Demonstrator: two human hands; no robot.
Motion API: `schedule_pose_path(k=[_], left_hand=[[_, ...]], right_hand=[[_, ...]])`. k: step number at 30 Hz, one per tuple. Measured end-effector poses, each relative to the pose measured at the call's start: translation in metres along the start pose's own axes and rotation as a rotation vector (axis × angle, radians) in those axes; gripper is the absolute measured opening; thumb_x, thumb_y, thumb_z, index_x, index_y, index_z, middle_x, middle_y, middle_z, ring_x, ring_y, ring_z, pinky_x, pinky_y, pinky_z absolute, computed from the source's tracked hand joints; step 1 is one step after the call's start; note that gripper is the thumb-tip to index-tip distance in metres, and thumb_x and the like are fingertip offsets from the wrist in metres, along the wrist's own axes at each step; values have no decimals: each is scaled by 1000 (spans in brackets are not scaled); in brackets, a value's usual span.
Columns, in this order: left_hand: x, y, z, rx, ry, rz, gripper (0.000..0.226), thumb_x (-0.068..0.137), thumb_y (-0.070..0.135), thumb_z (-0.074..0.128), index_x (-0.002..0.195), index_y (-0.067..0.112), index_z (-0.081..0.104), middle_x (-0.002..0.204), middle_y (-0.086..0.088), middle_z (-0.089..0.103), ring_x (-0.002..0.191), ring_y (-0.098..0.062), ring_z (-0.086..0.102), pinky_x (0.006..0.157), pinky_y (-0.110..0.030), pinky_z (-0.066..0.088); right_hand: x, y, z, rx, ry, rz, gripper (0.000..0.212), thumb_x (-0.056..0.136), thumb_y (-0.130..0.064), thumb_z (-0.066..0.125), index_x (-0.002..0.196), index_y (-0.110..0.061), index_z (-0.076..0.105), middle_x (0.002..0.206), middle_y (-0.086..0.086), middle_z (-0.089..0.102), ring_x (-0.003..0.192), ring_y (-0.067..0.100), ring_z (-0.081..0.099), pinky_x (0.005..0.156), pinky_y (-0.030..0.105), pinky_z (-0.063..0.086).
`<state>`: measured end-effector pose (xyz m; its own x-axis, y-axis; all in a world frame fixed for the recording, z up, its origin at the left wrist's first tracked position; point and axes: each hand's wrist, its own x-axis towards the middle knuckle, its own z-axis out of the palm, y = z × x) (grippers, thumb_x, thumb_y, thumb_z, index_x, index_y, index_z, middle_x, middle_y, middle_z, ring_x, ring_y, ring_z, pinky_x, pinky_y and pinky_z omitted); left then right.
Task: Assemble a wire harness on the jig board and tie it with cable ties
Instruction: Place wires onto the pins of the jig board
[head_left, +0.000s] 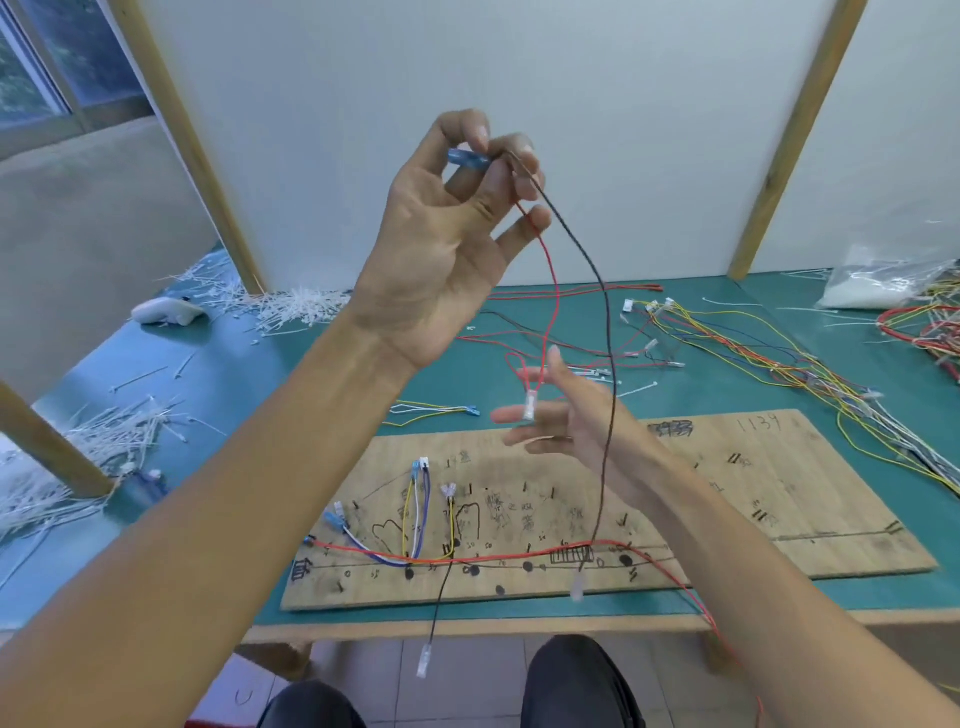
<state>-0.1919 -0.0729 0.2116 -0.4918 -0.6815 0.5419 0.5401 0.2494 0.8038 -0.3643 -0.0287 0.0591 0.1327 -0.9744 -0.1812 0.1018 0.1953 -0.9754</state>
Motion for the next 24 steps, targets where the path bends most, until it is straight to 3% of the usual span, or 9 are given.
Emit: schedule_pose_path(k=[2, 5, 8, 11, 14, 17, 21, 24], left_hand=[[-16, 3, 6, 85, -93, 12, 32, 103, -17, 36, 99, 15, 39, 88, -1, 63, 85, -19, 55, 89, -33, 46], [-41, 13, 5, 146, -210, 3, 30, 97, -18, 42, 98, 12, 41, 82, 0, 64, 90, -26, 53, 95, -36, 41], [-69, 30, -3, 271, -331, -8, 16, 97, -4, 52, 99, 11, 48, 83, 0, 68, 94, -25, 49, 94, -33, 41], [-98, 49, -14, 422, -333, 4, 11, 101, 0, 52, 102, 11, 53, 94, -1, 73, 93, -20, 63, 90, -25, 45], [-128, 64, -22, 593, -194, 23, 9, 105, 3, 53, 101, 11, 54, 108, 3, 77, 103, -17, 71, 86, -21, 49], [-160, 66, -27, 686, -28, 0, 7, 103, 6, 58, 97, 5, 58, 122, -5, 75, 105, -15, 69, 83, -27, 53], [-204, 58, -29, 616, 142, -113, 8, 92, 10, 70, 87, 4, 69, 109, -17, 66, 108, -30, 64, 87, -46, 62], [-232, 55, -25, 522, 148, -183, 9, 95, 11, 67, 88, 5, 69, 103, -17, 66, 98, -35, 68, 88, -49, 62]], right_hand=[[-3, -12, 13, 284, -242, 44, 78, 97, -79, 39, 149, -21, 42, 135, 21, 69, 117, 44, 70, 109, 58, 47], [-11, -22, 22, 553, -397, 39, 82, 98, -74, 48, 156, -18, 36, 149, 18, 59, 119, 42, 68, 96, 54, 54], [-22, -23, 26, 496, -473, -31, 63, 99, -52, 65, 152, -21, 50, 148, 10, 61, 108, 32, 70, 86, 45, 58], [-32, -18, 28, 327, -504, -162, 55, 90, -31, 80, 141, -17, 62, 128, 11, 66, 101, 31, 68, 91, 48, 56], [-40, -13, 32, 263, -375, -289, 46, 82, -11, 84, 126, -14, 71, 108, 5, 67, 95, 28, 68, 87, 47, 58], [-44, -11, 41, 212, -219, -393, 39, 77, 5, 83, 111, -11, 72, 92, 4, 61, 82, 25, 63, 74, 38, 60], [-49, -10, 59, 80, 36, -584, 33, 76, 13, 82, 96, -10, 69, 78, 4, 48, 79, 24, 63, 73, 36, 60], [-55, -9, 69, 90, 227, -664, 36, 78, 13, 82, 93, -17, 70, 75, -2, 43, 82, 20, 65, 81, 30, 57]])
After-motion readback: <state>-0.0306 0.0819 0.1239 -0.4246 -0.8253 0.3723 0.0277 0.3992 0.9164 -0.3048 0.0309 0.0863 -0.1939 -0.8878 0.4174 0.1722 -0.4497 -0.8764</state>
